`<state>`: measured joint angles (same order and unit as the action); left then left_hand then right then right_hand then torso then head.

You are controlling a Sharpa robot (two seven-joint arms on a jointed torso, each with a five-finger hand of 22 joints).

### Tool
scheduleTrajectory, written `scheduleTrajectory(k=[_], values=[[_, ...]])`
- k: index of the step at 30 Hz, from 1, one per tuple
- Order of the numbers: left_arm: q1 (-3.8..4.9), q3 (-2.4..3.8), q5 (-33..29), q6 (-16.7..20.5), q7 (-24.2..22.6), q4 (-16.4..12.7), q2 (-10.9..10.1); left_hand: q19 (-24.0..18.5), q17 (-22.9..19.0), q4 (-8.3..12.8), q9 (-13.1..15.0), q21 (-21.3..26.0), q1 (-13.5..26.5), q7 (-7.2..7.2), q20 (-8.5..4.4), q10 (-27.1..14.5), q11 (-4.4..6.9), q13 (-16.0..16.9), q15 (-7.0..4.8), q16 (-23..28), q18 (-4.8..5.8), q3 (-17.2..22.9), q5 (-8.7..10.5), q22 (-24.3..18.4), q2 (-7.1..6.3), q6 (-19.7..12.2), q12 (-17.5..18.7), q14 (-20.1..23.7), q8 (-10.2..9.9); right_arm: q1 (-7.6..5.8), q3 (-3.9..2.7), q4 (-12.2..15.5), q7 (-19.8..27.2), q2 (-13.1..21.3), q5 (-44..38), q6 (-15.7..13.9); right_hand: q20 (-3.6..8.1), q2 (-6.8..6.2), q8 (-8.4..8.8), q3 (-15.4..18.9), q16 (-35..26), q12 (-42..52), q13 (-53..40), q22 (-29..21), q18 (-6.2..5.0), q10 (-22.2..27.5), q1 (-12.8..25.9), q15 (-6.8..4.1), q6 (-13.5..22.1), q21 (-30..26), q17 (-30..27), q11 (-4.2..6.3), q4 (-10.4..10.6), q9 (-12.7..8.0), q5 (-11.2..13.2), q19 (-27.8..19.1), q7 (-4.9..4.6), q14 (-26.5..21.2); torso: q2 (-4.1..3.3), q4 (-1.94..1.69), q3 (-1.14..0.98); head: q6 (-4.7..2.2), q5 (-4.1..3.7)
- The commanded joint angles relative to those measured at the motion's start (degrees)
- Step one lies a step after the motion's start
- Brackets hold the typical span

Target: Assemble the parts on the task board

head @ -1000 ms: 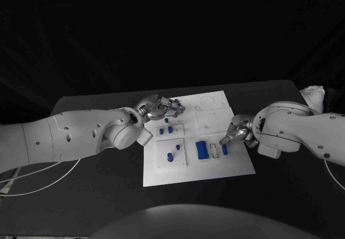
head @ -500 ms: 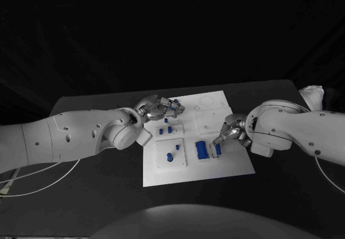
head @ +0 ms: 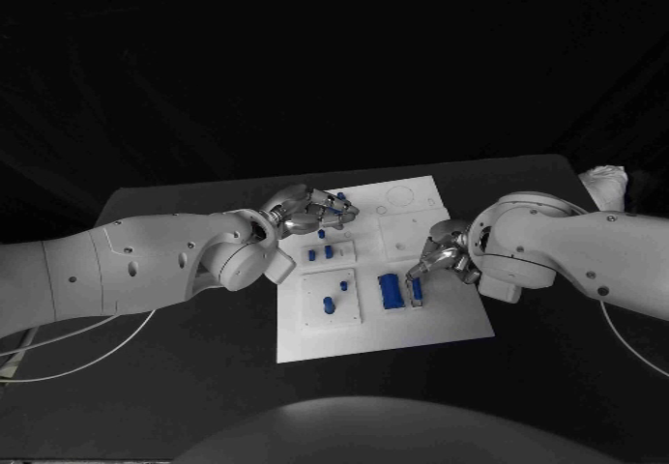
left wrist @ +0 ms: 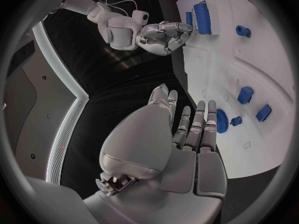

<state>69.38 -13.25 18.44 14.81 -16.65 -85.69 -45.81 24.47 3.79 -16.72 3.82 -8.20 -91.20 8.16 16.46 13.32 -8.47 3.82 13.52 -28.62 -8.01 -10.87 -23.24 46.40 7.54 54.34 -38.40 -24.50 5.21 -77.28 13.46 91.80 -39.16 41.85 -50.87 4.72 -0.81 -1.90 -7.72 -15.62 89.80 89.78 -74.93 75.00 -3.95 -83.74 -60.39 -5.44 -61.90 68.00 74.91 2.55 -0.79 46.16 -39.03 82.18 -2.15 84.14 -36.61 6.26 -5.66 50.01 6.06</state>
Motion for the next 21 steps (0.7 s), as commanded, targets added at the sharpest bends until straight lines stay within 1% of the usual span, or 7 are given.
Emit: scheduleTrajectory(k=[1,5,9,14,19,21], values=[[-0.01,0.04,0.25,-1.03,-0.25,-0.09,0.16,0.44,-0.05,-0.07,0.02,-0.27,-0.03,0.38,0.14,0.12,-0.28,-0.09,0.36,-0.17,1.16,-0.37,-0.18,-0.06,0.5,-0.06,-0.26,-0.16,0.38,0.15,0.02,-0.27,-0.23,-0.34,0.49,1.3,0.05,0.04,-0.15,-5.58,0.2,0.22,-15.07,8.74,-0.51,-6.26,0.71,-0.22,-0.01,0.07,15.09,-0.1,-5.34,0.11,0.37,0.14,0.25,5.86,0.0,-0.01,0.0,-0.01,-0.03],[-0.01,0.04,0.28,-1.05,-0.26,-0.11,0.15,0.45,-0.05,-0.07,0.02,-0.29,-0.04,0.39,0.14,0.13,-0.3,-0.1,0.38,-0.19,1.18,-0.37,-0.18,-0.07,0.52,-0.07,-0.25,-0.17,0.38,0.36,0.02,-0.61,-0.3,-0.57,0.57,1.75,0.04,0.1,-0.13,-5.61,0.2,0.22,-15.07,8.74,-0.52,-6.26,0.88,-0.2,0.06,0.01,15.09,-0.12,-5.28,0.15,0.49,0.12,0.22,5.86,0.0,-0.01,-0.01,-0.01,-0.02],[-0.02,0.04,0.29,-1.03,-0.25,-0.13,0.12,0.45,-0.05,-0.07,0.02,-0.29,-0.04,0.39,0.14,0.13,-0.3,-0.1,0.38,-0.19,1.18,-0.37,-0.18,-0.07,0.52,-0.07,-0.25,-0.17,0.38,0.52,0.03,-0.77,-0.34,-0.65,0.56,2.04,0.0,0.16,-0.12,-5.71,0.2,0.22,-15.07,8.75,-0.53,-6.26,1.03,-0.17,0.23,-0.12,15.09,-0.14,-5.39,0.3,1.36,0.08,0.22,5.86,-0.02,0.02,-0.02,-0.01,0.09],[-0.02,0.04,0.29,-1.06,-0.23,-0.12,0.16,0.45,-0.05,-0.07,0.02,-0.29,-0.04,0.39,0.14,0.13,-0.3,-0.1,0.38,-0.19,1.18,-0.37,-0.18,-0.07,0.52,-0.07,-0.25,-0.17,0.38,0.59,0.03,-0.79,-0.38,-0.71,0.44,2.34,-0.01,0.17,-0.13,-5.8,0.2,0.22,-15.07,8.77,-0.54,-6.26,1.02,-0.16,0.3,-0.15,15.09,-0.14,-5.56,0.4,1.82,0.08,0.23,5.86,0.0,0.03,-0.01,-0.01,-0.06],[-0.04,0.04,0.29,-1.15,-0.22,-0.09,0.25,0.45,-0.05,-0.07,0.02,-0.29,-0.04,0.39,0.14,0.13,-0.3,-0.1,0.38,-0.19,1.18,-0.37,-0.18,-0.07,0.52,-0.07,-0.25,-0.17,0.38,0.63,0.03,-0.73,-0.45,-0.6,0.16,2.75,-0.04,0.22,-0.15,-5.92,0.2,0.22,-15.07,8.82,-0.54,-6.26,1.06,-0.15,0.44,-0.21,15.09,-0.15,-5.88,0.63,3.19,0.08,0.23,5.86,0.02,0.0,-0.01,-0.01,-0.01],[-0.05,0.04,0.29,-1.17,-0.2,-0.08,0.27,0.45,-0.05,-0.07,0.02,-0.29,-0.04,0.39,0.14,0.13,-0.3,-0.1,0.38,-0.19,1.18,-0.37,-0.18,-0.07,0.52,-0.07,-0.25,-0.17,0.38,0.65,0.03,-0.66,-0.48,-0.53,0.06,2.89,-0.05,0.26,-0.16,-5.91,0.2,0.22,-15.07,8.84,-0.54,-6.26,1.15,-0.14,0.49,-0.25,15.09,-0.15,-5.99,0.74,4.09,0.09,0.23,5.86,0.01,0.0,-0.01,-0.01,-0.01]])
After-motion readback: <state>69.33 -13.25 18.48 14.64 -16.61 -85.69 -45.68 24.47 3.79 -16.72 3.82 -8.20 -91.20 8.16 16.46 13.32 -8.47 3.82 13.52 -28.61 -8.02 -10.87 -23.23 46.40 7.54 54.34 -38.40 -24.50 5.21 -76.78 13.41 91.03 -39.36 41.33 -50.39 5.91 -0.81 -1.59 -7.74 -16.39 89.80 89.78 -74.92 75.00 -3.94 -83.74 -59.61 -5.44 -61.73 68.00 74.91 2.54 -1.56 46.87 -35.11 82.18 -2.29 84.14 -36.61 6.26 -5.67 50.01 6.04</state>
